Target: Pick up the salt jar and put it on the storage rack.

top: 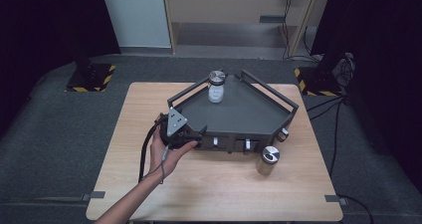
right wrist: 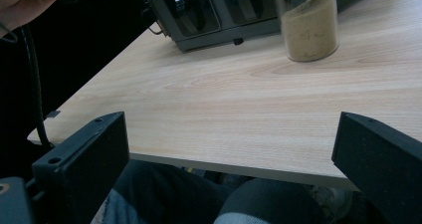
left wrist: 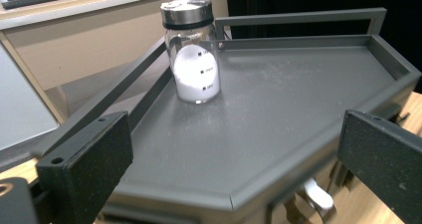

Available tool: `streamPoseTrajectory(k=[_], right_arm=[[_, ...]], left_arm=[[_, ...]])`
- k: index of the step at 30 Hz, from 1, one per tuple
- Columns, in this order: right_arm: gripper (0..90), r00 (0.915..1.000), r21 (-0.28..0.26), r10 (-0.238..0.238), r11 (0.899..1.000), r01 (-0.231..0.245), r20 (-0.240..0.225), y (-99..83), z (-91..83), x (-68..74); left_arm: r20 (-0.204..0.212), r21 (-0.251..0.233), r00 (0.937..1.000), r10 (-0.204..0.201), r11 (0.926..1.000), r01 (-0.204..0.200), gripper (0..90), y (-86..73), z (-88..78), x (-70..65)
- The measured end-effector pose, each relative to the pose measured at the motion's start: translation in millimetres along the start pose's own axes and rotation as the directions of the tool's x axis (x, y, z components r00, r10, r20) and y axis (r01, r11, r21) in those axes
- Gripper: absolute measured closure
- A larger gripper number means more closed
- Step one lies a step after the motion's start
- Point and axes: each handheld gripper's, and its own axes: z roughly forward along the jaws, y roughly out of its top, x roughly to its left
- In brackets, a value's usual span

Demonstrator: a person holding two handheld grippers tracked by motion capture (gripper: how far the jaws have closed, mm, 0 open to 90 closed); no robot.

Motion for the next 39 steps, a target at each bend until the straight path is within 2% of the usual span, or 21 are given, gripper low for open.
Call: streamPoseTrajectory(k=[7, 12, 19, 25, 32, 37, 39], right_arm=[[1.6, 1.0000, 0.005, -0.002, 1.000, 0.002, -0.008, 0.7, 0.9, -0.7], [1.6, 0.9999, 0.007, -0.002, 1.000, 0.002, -0.012, 1.1, 2.0, -0.9], [1.6, 0.9999, 0.009, -0.001, 1.000, 0.002, -0.012, 1.4, 2.9, -1.0], [1.6, 0.9999, 0.009, -0.003, 1.000, 0.004, -0.010, 1.3, 2.9, -0.8], [1.6, 1.0000, 0.013, -0.003, 1.000, 0.003, -0.009, 1.8, 3.4, -1.2], [1.6, 0.9999, 0.015, -0.003, 1.000, 0.003, -0.012, 1.8, 3.8, -1.3], [1.6, 0.9999, 0.016, -0.003, 1.000, 0.003, -0.012, 2.0, 4.1, -1.5]], left_arm=[[0.003, 0.009, 1.0000, -0.009, 0.9999, 0.009, 0.4, -16.3, -21.3, -3.6], [0.001, 0.033, 1.0000, -0.007, 0.9994, 0.007, 0.4, -21.6, -26.5, -2.8], [0.004, 0.044, 0.9999, -0.012, 0.9990, 0.012, 0.4, -29.3, -33.9, -2.3], [0.000, 0.063, 0.9999, -0.015, 0.9979, 0.015, 0.5, -34.1, -41.2, -6.6], [0.003, 0.147, 0.9990, -0.044, 0.9883, 0.043, 1.5, -45.8, -51.8, -12.2], [0.019, 0.178, 0.9980, -0.060, 0.9825, 0.056, 2.1, -54.9, -64.2, -12.6], [0.025, 0.191, 0.9967, -0.078, 0.9789, 0.072, 2.2, -58.9, -68.9, -12.3]])
